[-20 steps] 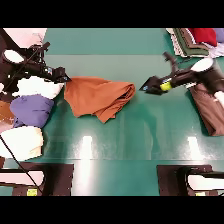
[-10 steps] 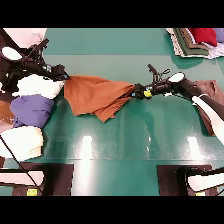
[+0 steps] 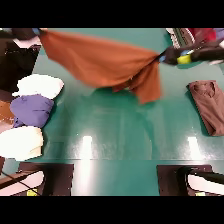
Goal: Fold the shirts.
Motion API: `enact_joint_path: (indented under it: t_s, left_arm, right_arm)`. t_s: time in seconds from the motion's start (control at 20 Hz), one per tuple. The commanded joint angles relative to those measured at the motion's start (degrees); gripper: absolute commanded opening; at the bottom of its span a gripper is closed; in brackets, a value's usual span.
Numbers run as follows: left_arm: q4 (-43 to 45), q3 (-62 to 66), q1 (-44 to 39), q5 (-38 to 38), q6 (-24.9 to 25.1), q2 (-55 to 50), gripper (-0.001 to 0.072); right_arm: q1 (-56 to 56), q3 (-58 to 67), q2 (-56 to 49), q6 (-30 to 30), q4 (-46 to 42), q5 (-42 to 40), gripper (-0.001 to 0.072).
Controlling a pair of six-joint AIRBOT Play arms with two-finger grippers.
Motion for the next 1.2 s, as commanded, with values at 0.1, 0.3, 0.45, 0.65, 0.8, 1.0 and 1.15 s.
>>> enact_joint_path:
  t_s: [0.1,0.3,0.45,0.65,0.8,1.0,1.15]
  left_arm:
    - [-0.35,13.66,0.11,-0.02,-0.07,10.27,0.0024]
    - [-0.22,13.53,0.11,-0.07,-0.07,13.33,0.0024]
    - [-0.11,6.1,0.11,-0.46,-0.11,13.03,0.0024]
    - [0.31,-11.93,0.11,-2.84,0.04,10.08,0.0025]
    - [3.43,-26.16,0.11,-0.35,2.97,6.36,0.0024]
    - [10.56,-33.46,0.13,-0.7,2.93,1.18,0.0025]
    - [11.32,-33.4,0.11,0.24,2.93,0.35,0.0025]
  right_arm:
    - [-0.98,13.22,10.38,3.65,-12.92,11.65,0.0014]
    - [2.82,16.02,12.31,7.13,-16.52,16.65,0.0014]
    - [7.32,14.58,9.42,9.97,-17.38,22.99,0.0014]
    - [14.45,-0.07,5.27,10.27,-17.4,21.57,0.0014]
    - [19.17,-14.58,3.65,10.27,-17.33,13.94,0.0014]
    - [25.42,-27.5,5.79,10.29,-17.2,8.7,0.0015]
    - [27.17,-31.01,8.02,10.29,-16.94,9.16,0.0401]
